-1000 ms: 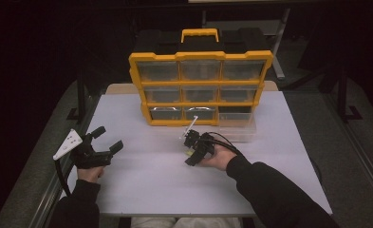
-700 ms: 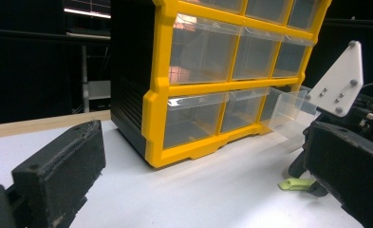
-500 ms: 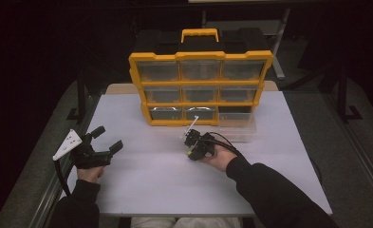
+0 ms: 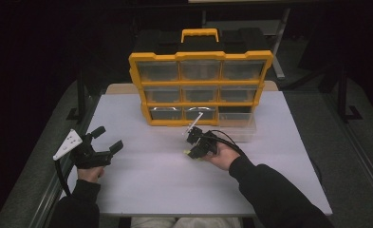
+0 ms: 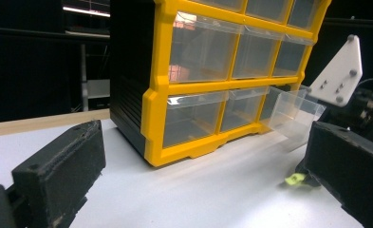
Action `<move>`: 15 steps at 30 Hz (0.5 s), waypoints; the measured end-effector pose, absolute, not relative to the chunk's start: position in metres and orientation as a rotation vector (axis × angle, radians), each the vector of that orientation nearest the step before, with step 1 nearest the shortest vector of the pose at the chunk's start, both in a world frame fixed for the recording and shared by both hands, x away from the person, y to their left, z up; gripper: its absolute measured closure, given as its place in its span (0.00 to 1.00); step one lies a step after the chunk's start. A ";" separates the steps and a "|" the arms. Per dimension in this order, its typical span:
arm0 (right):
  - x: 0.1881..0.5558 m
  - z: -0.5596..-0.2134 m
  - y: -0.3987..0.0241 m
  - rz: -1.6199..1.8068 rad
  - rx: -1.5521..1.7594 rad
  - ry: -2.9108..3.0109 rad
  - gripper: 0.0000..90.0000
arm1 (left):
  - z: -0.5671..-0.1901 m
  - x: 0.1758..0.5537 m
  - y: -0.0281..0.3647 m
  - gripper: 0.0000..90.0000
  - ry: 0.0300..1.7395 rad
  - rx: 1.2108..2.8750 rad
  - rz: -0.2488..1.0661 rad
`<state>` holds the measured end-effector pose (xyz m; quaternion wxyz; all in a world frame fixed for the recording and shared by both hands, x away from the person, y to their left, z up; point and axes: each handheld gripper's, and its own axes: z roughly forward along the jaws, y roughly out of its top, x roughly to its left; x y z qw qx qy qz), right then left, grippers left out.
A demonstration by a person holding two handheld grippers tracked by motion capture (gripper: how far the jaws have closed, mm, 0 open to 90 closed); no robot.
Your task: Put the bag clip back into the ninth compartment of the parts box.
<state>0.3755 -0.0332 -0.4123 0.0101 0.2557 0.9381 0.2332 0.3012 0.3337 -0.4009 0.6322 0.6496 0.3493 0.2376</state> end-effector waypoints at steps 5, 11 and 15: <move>0.376 -0.404 -0.042 0.811 0.822 2.929 0.86 | -0.401 0.302 0.333 0.00 0.799 1.490 0.544; 0.377 -0.394 -0.052 0.865 0.846 2.896 0.86 | -0.401 0.302 0.333 0.00 0.799 1.491 0.543; 0.376 -0.386 -0.060 0.914 0.860 2.870 0.86 | -0.401 0.302 0.333 0.00 0.801 1.491 0.546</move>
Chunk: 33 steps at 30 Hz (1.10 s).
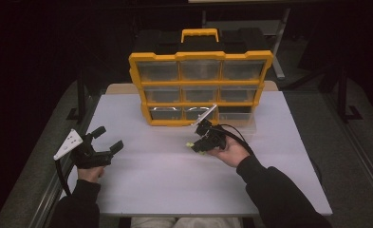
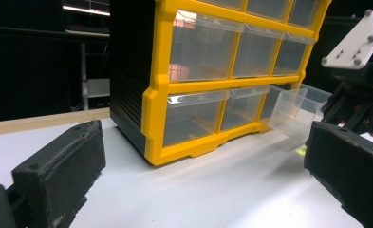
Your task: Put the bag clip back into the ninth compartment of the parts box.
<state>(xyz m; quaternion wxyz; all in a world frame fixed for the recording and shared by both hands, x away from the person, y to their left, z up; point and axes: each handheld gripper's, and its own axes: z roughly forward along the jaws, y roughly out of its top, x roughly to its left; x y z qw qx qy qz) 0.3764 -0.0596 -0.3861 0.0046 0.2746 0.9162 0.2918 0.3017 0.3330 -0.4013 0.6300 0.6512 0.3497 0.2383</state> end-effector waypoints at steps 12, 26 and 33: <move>0.374 -0.362 -0.080 1.044 0.869 2.799 0.86 | -0.401 0.302 0.333 0.00 0.804 1.492 0.544; 0.377 -0.342 -0.098 1.128 0.905 2.712 0.86 | -0.402 0.302 0.333 0.00 0.805 1.493 0.542; 0.378 -0.332 -0.108 1.169 0.923 2.675 0.86 | -0.402 0.302 0.333 0.00 0.806 1.493 0.544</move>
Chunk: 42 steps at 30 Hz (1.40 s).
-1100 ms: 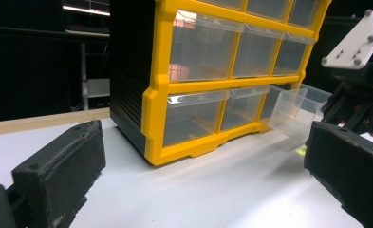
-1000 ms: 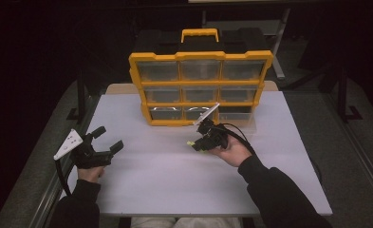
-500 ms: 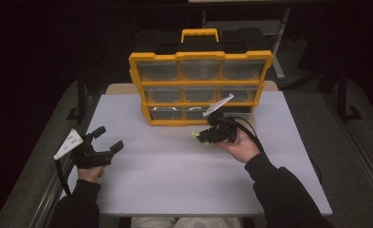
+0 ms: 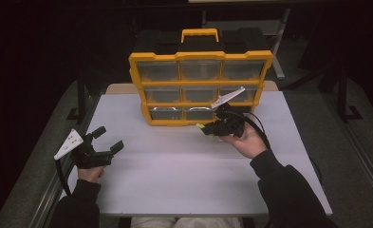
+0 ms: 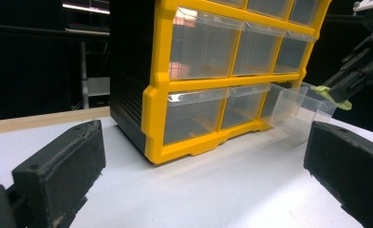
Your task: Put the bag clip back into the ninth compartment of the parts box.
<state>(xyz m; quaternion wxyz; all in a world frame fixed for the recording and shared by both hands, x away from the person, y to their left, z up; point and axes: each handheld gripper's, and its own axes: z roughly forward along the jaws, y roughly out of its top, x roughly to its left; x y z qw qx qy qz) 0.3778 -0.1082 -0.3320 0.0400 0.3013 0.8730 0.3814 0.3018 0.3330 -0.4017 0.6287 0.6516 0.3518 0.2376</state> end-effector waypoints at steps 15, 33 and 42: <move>0.381 -0.319 -0.139 1.237 1.006 2.573 0.86 | -0.402 0.302 0.333 0.00 0.806 1.495 0.542; 0.392 -0.319 -0.171 1.272 1.124 2.461 0.86 | -0.402 0.302 0.334 0.00 0.809 1.493 0.547; 0.394 -0.324 -0.180 1.246 1.166 2.441 0.86 | -0.402 0.302 0.334 0.00 0.808 1.495 0.550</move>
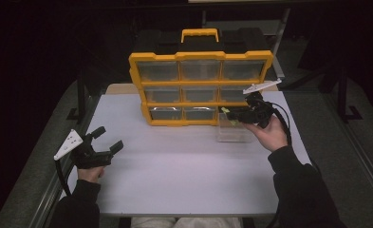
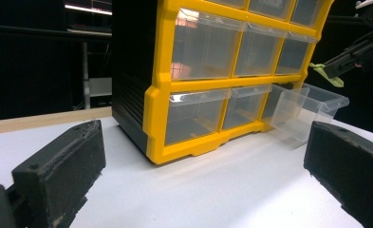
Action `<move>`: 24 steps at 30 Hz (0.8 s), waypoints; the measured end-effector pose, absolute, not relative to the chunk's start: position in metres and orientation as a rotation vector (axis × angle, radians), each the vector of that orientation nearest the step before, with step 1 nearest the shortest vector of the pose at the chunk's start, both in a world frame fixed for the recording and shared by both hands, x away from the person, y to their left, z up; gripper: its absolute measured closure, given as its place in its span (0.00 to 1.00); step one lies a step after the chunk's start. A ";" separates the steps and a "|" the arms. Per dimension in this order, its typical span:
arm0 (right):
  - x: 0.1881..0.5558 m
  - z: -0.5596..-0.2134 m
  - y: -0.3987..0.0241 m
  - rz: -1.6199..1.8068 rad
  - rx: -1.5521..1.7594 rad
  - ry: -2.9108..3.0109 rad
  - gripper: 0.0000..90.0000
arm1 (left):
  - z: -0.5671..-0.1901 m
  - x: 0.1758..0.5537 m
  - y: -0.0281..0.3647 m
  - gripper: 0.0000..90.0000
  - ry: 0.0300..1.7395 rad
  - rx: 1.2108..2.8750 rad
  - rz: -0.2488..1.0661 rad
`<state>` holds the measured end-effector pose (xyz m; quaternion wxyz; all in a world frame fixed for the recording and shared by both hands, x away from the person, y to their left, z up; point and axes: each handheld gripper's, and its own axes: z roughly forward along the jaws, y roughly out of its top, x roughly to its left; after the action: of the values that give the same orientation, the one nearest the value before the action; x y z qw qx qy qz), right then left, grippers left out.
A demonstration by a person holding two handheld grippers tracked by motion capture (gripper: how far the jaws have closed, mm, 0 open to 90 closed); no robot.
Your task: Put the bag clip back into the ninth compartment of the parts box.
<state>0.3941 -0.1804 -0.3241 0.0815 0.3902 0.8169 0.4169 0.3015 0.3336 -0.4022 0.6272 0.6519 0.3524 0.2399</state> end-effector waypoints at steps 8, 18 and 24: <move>0.398 -0.330 -0.188 1.226 1.215 2.425 0.86 | -0.402 0.302 0.334 0.00 0.810 1.493 0.550; 0.403 -0.338 -0.190 1.181 1.249 2.416 0.85 | -0.402 0.302 0.334 0.00 0.812 1.492 0.550; 0.402 -0.342 -0.187 1.129 1.266 2.386 0.73 | -0.402 0.302 0.334 0.00 0.811 1.490 0.551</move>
<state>0.4024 -0.1866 -0.3422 0.1069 0.4299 0.8103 0.3836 0.3016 0.3340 -0.4022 0.6279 0.6500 0.3540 0.2406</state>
